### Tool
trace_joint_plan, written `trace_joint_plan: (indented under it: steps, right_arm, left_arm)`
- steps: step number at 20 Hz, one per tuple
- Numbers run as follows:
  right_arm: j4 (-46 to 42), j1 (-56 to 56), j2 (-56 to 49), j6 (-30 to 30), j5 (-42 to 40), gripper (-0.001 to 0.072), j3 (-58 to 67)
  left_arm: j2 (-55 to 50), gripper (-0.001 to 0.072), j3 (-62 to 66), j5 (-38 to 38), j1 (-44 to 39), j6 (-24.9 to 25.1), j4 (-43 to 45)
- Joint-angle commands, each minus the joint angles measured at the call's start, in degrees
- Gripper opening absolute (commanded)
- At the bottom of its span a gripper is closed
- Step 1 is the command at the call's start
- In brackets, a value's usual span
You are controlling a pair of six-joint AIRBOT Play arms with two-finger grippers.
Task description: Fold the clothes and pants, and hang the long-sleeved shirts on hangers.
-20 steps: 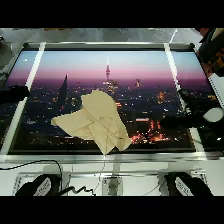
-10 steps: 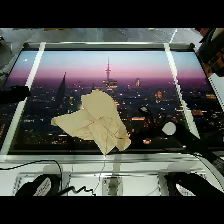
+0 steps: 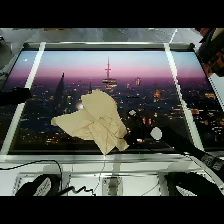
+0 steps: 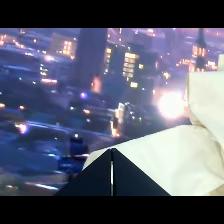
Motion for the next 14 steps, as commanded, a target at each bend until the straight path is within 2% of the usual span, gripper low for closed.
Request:
trace_joint_plan:
  steps: [1, 3, 5, 6, 7, 8, 9, 10, 11, 14]
  right_arm:
    - [-2.27, 1.86, -1.07, -0.5, -0.09, 0.0506, 0.11]
    - [-3.19, 2.03, -2.1, -0.31, 0.24, 0.0503, 0.31]
    - [-3.72, 2.03, -3.56, -0.31, 0.0, 0.0436, 0.9]
    - [-3.74, 2.03, -4.46, -0.31, -0.26, 0.0373, 1.42]
    - [-3.85, 2.03, -5.18, -0.33, -0.92, 0.0241, 2.05]
    - [-3.82, 2.03, -5.68, -0.33, -2.78, 0.0009, 2.78]
    - [-3.82, 2.03, -5.73, -0.33, -5.38, 0.0013, 3.61]
    - [-3.8, 2.01, -5.64, -0.31, -7.17, 0.0013, 4.81]
    - [-3.87, 2.01, -5.49, -0.31, -7.63, 0.0013, 6.62]
    - [-4.9, 1.36, -3.1, -0.07, -6.84, 0.0012, 13.7]
  left_arm:
    - [0.02, 0.0014, -0.02, -0.11, 0.0, 0.02, 0.02]
    - [0.02, 0.0014, -0.02, -0.13, 0.0, 0.0, 0.0]
    - [0.02, 0.0014, -0.02, -0.15, 0.0, 0.0, 0.02]
    - [0.02, 0.0014, -0.04, -0.37, 0.0, 0.0, 0.02]
    - [0.02, 0.0018, -0.04, -0.76, 0.0, 0.0, 0.02]
    - [0.02, 0.0065, -0.04, -1.25, 0.0, 0.0, 0.04]
    - [0.02, 0.0223, -0.04, -1.99, 0.0, 0.0, 0.04]
    - [0.02, 0.0413, -0.04, -3.04, 0.0, 0.0, 0.04]
    - [0.02, 0.0487, -0.04, -4.04, 0.0, 0.0, 0.04]
    - [0.02, 0.0485, -0.04, -7.72, 0.0, 0.09, 0.74]
